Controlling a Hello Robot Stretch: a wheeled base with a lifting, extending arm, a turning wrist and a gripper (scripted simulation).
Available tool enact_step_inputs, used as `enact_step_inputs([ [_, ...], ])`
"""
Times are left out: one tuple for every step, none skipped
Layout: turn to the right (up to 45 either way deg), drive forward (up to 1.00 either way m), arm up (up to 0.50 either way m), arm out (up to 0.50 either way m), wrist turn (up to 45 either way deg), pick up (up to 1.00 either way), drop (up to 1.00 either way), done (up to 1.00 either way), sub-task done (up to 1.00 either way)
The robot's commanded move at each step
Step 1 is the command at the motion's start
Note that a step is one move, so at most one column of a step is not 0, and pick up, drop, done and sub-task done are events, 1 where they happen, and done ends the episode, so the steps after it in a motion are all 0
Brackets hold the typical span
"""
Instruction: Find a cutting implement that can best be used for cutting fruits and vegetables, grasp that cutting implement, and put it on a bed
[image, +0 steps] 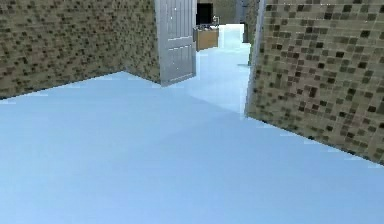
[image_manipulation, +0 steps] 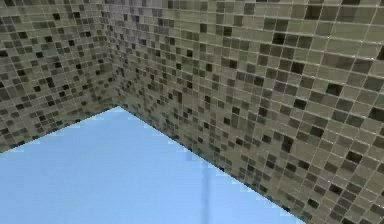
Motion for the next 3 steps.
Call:
enact_step_inputs([
  [0.0,1.0,0.0,0.0,0.0,0.0,0.0,0.0,0.0],
  [0.0,1.0,0.0,0.0,0.0,0.0,0.0,0.0,0.0],
  [3.0,0.0,0.0,0.0,0.0,0.0,0.0,0.0,0.0],
])
